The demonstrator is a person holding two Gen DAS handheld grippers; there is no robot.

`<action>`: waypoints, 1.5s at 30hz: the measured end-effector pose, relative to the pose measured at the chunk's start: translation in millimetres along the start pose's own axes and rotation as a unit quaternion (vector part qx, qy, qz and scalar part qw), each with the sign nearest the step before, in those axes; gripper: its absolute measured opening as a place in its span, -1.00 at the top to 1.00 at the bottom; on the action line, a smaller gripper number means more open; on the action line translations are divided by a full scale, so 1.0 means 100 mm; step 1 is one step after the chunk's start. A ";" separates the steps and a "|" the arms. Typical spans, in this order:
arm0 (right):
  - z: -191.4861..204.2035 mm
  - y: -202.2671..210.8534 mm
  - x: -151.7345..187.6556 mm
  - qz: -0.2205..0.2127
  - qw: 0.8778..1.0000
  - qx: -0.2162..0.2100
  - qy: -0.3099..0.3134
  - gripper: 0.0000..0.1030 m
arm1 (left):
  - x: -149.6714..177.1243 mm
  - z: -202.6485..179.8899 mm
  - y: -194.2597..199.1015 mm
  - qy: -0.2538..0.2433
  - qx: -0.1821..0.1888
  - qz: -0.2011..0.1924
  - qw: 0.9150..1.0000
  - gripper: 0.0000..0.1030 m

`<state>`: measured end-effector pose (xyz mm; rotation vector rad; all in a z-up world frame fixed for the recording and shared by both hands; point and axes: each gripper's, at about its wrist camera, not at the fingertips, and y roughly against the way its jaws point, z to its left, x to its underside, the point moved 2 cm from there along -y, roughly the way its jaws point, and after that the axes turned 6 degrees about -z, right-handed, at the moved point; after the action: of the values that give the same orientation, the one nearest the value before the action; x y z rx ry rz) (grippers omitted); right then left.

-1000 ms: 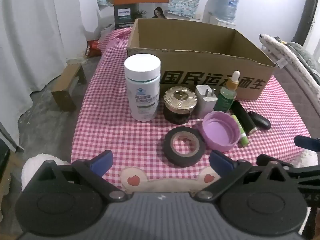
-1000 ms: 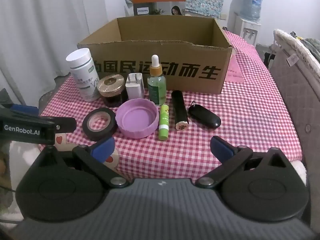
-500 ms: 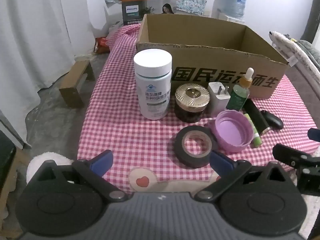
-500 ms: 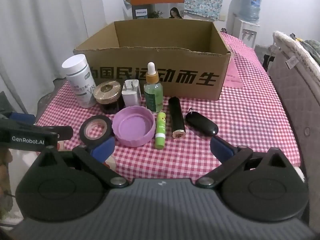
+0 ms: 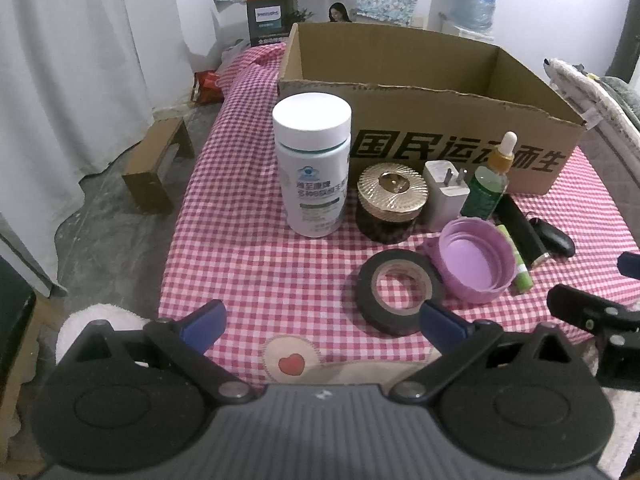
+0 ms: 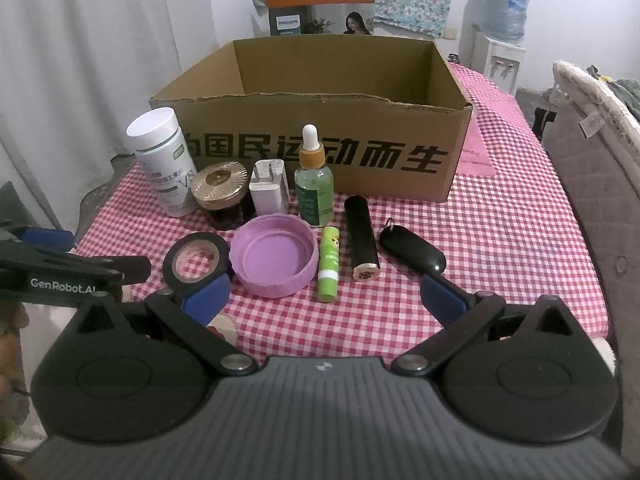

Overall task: Organize rigid objects
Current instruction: 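Move the right tool toward the black oval key fob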

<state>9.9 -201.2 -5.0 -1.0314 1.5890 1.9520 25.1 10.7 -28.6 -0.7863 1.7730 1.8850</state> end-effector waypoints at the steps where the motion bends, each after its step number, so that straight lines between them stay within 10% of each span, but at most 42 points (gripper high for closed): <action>1: 0.00 0.00 0.00 0.000 1.000 -0.001 0.000 -0.98 | 0.00 0.00 0.00 0.000 0.000 0.000 1.000 -1.00; 45: 0.05 -0.03 -0.05 -0.005 1.000 -0.018 0.006 -0.98 | -0.02 0.04 -0.02 -0.005 -0.012 0.006 1.000 -1.00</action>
<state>13.9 -195.2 -2.2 -1.0643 1.5575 1.9795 27.3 15.3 -28.6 -0.7756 1.7572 1.9183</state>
